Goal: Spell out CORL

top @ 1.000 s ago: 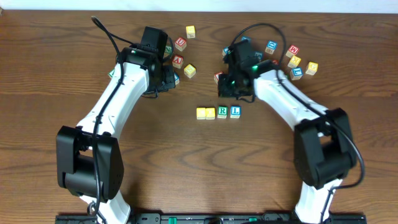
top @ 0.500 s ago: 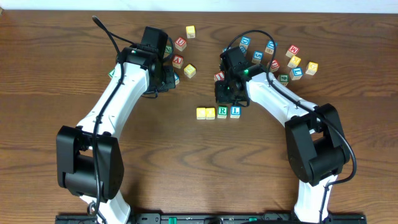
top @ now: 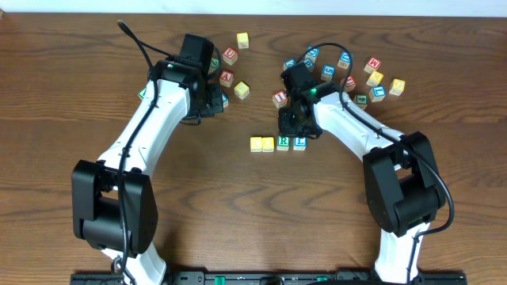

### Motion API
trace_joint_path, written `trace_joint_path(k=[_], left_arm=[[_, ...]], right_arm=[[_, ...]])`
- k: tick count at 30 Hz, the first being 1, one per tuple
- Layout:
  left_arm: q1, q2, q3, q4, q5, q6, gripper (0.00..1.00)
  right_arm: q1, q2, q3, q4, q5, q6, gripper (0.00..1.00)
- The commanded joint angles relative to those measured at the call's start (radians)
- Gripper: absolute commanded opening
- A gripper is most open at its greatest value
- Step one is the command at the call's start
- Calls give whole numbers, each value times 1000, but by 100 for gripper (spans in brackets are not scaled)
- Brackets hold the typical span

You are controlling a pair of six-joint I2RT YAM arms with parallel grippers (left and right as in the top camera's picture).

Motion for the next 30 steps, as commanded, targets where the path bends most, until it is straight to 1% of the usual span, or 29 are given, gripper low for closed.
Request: trace_joint_path(k=[1, 8, 19, 25, 30], left_arm=[[2, -9, 22, -3, -16, 9, 8], [2, -9, 22, -4, -16, 10, 8], [2, -9, 21, -4, -16, 9, 7], [2, -9, 21, -3, -16, 10, 7], [2, -9, 21, -3, -16, 9, 8]], right_arm=[[14, 2, -5, 0, 14, 14, 1], [52, 2, -5, 23, 14, -57, 1], [68, 2, -5, 26, 15, -56, 1], [51, -4, 10, 43, 23, -56, 1], [28, -57, 27, 19, 22, -64, 1]])
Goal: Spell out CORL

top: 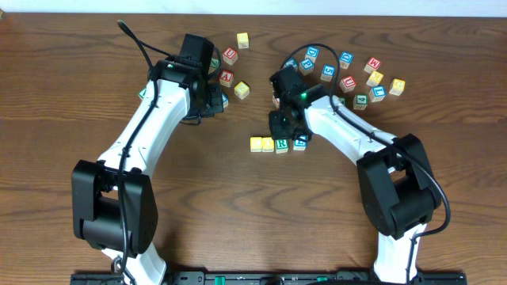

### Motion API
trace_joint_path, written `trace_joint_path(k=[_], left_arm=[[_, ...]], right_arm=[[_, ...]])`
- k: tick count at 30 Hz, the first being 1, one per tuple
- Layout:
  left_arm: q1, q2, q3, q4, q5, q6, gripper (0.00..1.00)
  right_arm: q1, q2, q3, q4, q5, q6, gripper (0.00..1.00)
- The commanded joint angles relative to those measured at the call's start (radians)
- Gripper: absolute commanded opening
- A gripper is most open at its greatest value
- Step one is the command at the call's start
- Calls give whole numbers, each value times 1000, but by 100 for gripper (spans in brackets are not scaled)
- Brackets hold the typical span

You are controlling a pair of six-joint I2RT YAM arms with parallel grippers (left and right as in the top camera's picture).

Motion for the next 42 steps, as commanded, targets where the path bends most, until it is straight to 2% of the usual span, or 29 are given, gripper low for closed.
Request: trace_joint_path(k=[1, 6, 11, 17, 42], left_arm=[[2, -10, 21, -3, -17, 10, 7], [2, -10, 21, -3, -17, 10, 8], [2, -10, 21, -3, -17, 10, 8], [2, -10, 21, -3, -17, 9, 8], [2, -10, 21, -3, -16, 9, 8]], right_arm=[[-21, -69, 23, -20, 16, -16, 1], [-19, -124, 23, -103, 6, -16, 1], [4, -123, 23, -178, -79, -16, 1], [31, -123, 16, -241, -82, -16, 1], [44, -105, -139, -74, -71, 42, 1]])
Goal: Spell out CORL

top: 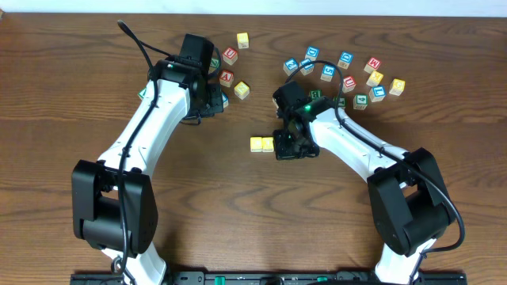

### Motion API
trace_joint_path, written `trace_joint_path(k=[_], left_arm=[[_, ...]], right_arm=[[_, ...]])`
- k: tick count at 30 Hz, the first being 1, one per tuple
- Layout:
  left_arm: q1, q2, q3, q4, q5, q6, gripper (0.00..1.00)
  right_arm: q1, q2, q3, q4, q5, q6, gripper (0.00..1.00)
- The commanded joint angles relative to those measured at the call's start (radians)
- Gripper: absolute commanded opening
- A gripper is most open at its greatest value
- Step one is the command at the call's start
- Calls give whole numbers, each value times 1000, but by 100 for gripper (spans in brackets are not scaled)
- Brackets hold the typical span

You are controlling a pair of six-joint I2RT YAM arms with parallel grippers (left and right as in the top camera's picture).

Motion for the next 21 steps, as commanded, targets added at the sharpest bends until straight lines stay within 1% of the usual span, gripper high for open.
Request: trace_joint_path(k=[1, 7, 18, 21], left_arm=[[2, -9, 21, -3, -16, 9, 7], [2, -9, 21, -3, -16, 9, 7], [2, -9, 21, -3, -16, 9, 7], [2, -9, 21, -4, -16, 9, 7]], right_arm=[[8, 10, -5, 23, 0, 26, 1], [8, 38, -5, 32, -8, 27, 1], [8, 37, -3, 36, -15, 21, 1], [5, 22, 21, 13, -14, 15, 1]])
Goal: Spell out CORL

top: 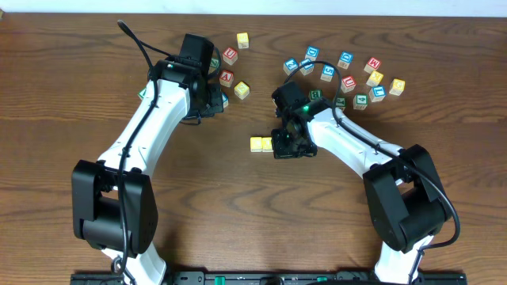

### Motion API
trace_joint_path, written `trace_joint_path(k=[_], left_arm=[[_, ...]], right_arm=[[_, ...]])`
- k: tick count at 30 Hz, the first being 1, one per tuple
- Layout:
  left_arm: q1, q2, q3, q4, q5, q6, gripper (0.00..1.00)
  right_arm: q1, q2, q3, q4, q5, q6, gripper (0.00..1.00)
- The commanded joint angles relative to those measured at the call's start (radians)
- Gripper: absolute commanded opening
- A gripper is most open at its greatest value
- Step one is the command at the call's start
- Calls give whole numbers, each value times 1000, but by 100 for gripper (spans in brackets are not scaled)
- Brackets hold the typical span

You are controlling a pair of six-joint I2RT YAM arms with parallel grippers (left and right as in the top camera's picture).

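Two yellow blocks (256, 144) (268, 143) lie side by side at mid-table, the left end of a row. My right gripper (288, 147) is low over the spot just right of them and covers whatever lies there. The overhead view does not show how its jaws stand. My left gripper (212, 100) sits at the back left among loose blocks, next to a blue block (224, 100). Its jaws are hidden under the wrist.
Loose letter blocks lie at the back. A yellow one (242, 39), two red ones (230, 55) (226, 77) and another yellow (242, 90) are near the left arm. Several blue, red, yellow and green ones (372, 63) are scattered behind the right arm.
My right gripper has shifted a touch to the left, closer to the yellow blocks. The left arm and the loose blocks are unchanged.
A row of two yellow blocks, a green R and a blue L lay at mid-table, with my right gripper just behind it. Then the gripper stood over the R's back edge. Later it was low over the R and L, hiding both, and it stays there now.
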Motion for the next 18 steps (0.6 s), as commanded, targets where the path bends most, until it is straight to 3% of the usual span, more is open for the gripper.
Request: trace_joint_path(k=[1, 18], left_arm=[[2, -9, 21, -4, -16, 9, 7], [2, -9, 21, -3, -16, 9, 7]], right_arm=[[1, -10, 28, -16, -9, 4, 1], [-42, -61, 40, 58, 92, 24, 1]])
